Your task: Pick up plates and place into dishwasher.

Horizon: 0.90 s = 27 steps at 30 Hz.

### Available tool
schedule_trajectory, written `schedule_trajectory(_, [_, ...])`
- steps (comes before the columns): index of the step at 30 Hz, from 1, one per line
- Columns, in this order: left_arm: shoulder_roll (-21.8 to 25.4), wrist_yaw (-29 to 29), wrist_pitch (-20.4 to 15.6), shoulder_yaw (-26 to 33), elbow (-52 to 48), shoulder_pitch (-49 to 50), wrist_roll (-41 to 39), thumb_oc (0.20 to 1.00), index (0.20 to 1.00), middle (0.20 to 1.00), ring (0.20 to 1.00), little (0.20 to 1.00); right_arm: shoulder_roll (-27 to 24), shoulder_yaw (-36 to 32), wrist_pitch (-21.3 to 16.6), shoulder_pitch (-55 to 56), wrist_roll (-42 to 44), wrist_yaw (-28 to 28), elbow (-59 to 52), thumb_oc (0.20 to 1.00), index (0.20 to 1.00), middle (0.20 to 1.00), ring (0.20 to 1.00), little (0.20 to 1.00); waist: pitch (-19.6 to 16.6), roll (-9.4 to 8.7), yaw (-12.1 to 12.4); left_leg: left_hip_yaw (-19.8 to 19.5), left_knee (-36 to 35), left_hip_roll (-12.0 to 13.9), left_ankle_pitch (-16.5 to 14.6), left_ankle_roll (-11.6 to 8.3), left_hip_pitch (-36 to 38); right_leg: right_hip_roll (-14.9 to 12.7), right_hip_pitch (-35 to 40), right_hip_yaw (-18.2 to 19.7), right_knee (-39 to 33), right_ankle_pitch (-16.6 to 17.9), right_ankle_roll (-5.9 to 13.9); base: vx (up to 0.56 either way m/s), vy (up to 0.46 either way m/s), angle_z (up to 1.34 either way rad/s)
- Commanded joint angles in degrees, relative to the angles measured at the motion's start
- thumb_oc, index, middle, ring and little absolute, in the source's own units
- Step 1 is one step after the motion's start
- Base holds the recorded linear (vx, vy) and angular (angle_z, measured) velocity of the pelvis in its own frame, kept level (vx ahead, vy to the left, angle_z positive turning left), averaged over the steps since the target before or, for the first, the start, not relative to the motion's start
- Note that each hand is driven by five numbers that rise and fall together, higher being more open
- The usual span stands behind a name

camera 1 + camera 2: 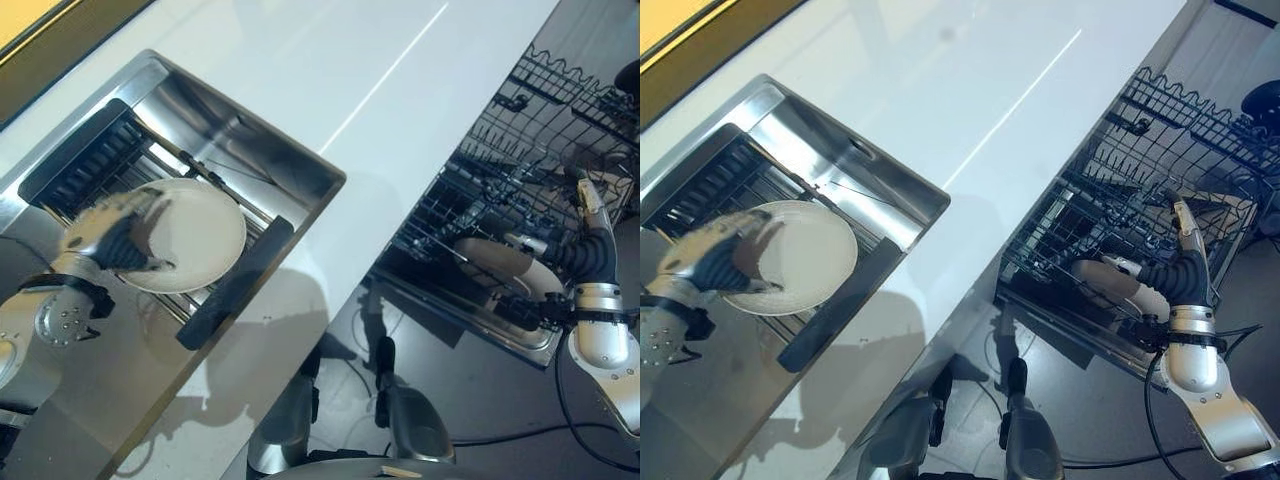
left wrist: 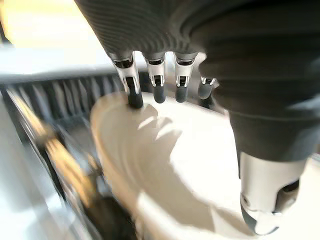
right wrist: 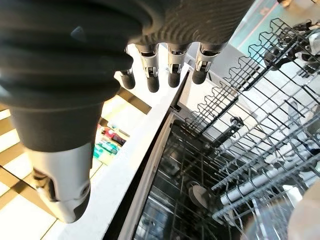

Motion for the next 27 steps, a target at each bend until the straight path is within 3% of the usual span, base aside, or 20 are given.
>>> schedule_trajectory(1, [2.0,7.7,-4.5,10.3,2.3,4.5,1.4,1.0,1.0,1.0,1.0,1.0,-1.3,-4.5,-2.2,4.0,-0.3,3.4,-3.6,1.0,1.0,1.0,1.0,1.0,-7.6,-0.83,1.0,2.1,-0.4,-3.1,0.9,0.7,-2.7,-4.7,2.9,-0.3,5.3,-8.3,9.32,0.1,0.043,0.03])
schedule_trajectory(3, [0.8,4.5,-7.1,12.0,2.2,5.7,-0.2,1.0,1.0,1.0,1.0,1.0,-0.9,-6.1,-2.5,5.4,0.1,5.1,-3.9,1.0,1.0,1.0,1.0,1.0,-8.5,-0.76,0.8,2.1,-0.6,-3.1,0.8,0.5,-2.3,-4.8,3.0,-0.4,5.6,-8.6,9.25,0.08,0.048,0.03])
schedule_trajectory(5, [-0.9,-2.5,-9.6,12.2,1.1,7.2,-1.9,1.0,1.0,1.0,1.0,1.0,-0.4,-7.4,-2.4,6.4,0.1,6.6,-4.1,1.0,1.0,1.0,1.0,1.0,-9.0,-0.5,0.6,2.1,-1.0,-3.1,0.9,0.26,-1.6,-4.8,3.0,-0.4,5.9,-8.8,9.2,0.07,0.047,0.03])
schedule_trajectory(7, [-2.9,-9.8,-10.5,11.5,-1.2,9.0,-2.8,1.0,1.0,1.0,1.0,1.0,-0.1,-8.5,-1.9,7.6,0.2,7.7,-4.8,1.0,1.0,1.0,1.0,1.0,-9.3,-0.18,0.4,2.0,-1.4,-3.2,1.0,0.1,-0.7,-4.7,3.2,-0.3,6.3,-9.0,9.23,0.07,0.041,0.03])
schedule_trajectory(10, [-4.7,-15.8,-9.9,9.7,-3.9,10.6,-3.8,1.0,1.0,1.0,1.0,1.0,-0.2,-9.1,-1.0,8.5,0.4,8.6,-5.5,1.0,1.0,1.0,1.0,1.0,-9.4,0.25,0.0,2.0,-1.6,-3.2,1.1,0.03,0.5,-4.7,3.4,-0.1,7.1,-9.2,9.26,0.08,0.032,0.0])
schedule_trajectory(20, [-2.2,-24.2,-5.1,3.2,-5.8,9.1,-10.9,1.0,1.0,1.0,1.0,1.0,-2.7,-8.5,-2.6,8.9,1.2,8.4,-4.7,1.0,1.0,1.0,1.0,1.0,-7.5,1.4,-1.5,2.8,-0.5,-3.4,1.3,-0.09,0.9,-4.9,3.0,-0.3,8.5,-8.7,9.35,0.02,0.007,0.0])
schedule_trajectory(27, [-0.4,-18.6,-2.8,1.4,-4.2,9.5,-3.2,1.0,1.0,1.0,1.0,1.0,-5.0,-8.1,-4.0,8.4,2.1,7.3,-3.3,1.0,1.0,1.0,1.0,1.0,-6.0,1.93,-1.9,3.0,-0.1,-3.7,1.5,-0.24,0.2,-5.0,2.4,-0.1,8.4,-8.3,9.44,-0.01,0.003,0.0])
